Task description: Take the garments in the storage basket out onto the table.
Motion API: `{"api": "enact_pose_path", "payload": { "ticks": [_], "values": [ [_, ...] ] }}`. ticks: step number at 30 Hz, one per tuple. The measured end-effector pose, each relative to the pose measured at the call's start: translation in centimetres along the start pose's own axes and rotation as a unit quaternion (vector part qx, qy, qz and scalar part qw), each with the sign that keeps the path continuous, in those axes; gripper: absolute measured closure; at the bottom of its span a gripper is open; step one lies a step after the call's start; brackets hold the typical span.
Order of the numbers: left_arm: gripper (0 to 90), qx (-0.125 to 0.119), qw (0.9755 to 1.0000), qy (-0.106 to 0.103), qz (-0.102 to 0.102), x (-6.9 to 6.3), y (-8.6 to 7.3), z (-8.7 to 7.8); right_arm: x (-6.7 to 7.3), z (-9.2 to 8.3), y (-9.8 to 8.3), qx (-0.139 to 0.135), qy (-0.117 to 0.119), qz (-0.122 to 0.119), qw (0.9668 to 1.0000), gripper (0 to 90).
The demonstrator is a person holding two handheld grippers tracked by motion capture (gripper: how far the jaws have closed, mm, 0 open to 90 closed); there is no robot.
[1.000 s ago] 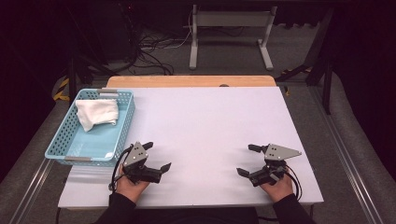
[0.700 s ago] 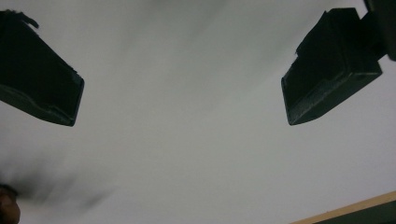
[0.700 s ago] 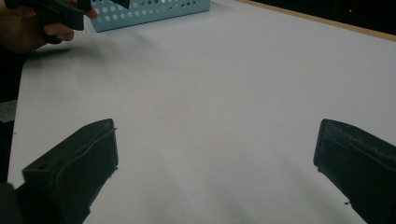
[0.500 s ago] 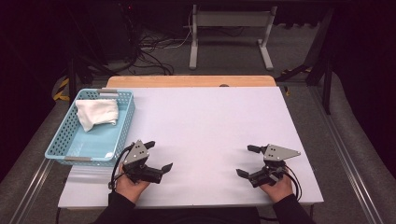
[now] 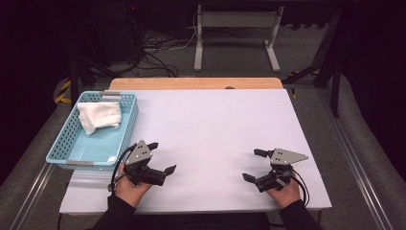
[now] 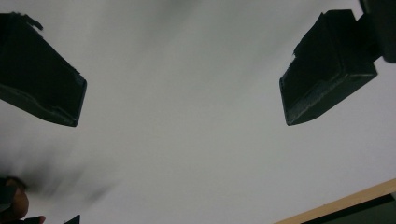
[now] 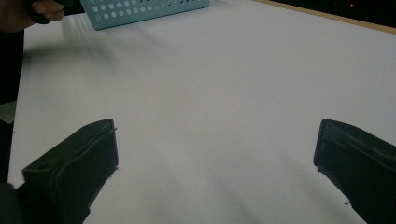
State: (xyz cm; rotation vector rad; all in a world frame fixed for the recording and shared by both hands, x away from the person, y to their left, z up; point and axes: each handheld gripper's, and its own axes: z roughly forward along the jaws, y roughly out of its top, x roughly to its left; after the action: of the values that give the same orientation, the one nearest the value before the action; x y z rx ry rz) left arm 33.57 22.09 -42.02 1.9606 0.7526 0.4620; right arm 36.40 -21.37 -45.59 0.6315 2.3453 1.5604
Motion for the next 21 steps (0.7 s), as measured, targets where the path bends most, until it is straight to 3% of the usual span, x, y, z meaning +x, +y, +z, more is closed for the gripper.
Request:
{"api": "enact_pose_path", "payload": {
  "ticks": [9, 21],
  "values": [
    [0.5, 0.009, 0.9998, 0.019, 0.002, 1.1, 1.2, -1.3, 0.0, 0.0, 0.0, 0.000, -0.001, 0.004, 1.0000, 0.6],
    [0.4, 0.017, 0.9994, 0.028, 0.007, 2.6, 2.7, -2.7, -0.1, 0.0, -0.1, 0.002, -0.002, 0.006, 1.0000, 0.6]
  ]
}}
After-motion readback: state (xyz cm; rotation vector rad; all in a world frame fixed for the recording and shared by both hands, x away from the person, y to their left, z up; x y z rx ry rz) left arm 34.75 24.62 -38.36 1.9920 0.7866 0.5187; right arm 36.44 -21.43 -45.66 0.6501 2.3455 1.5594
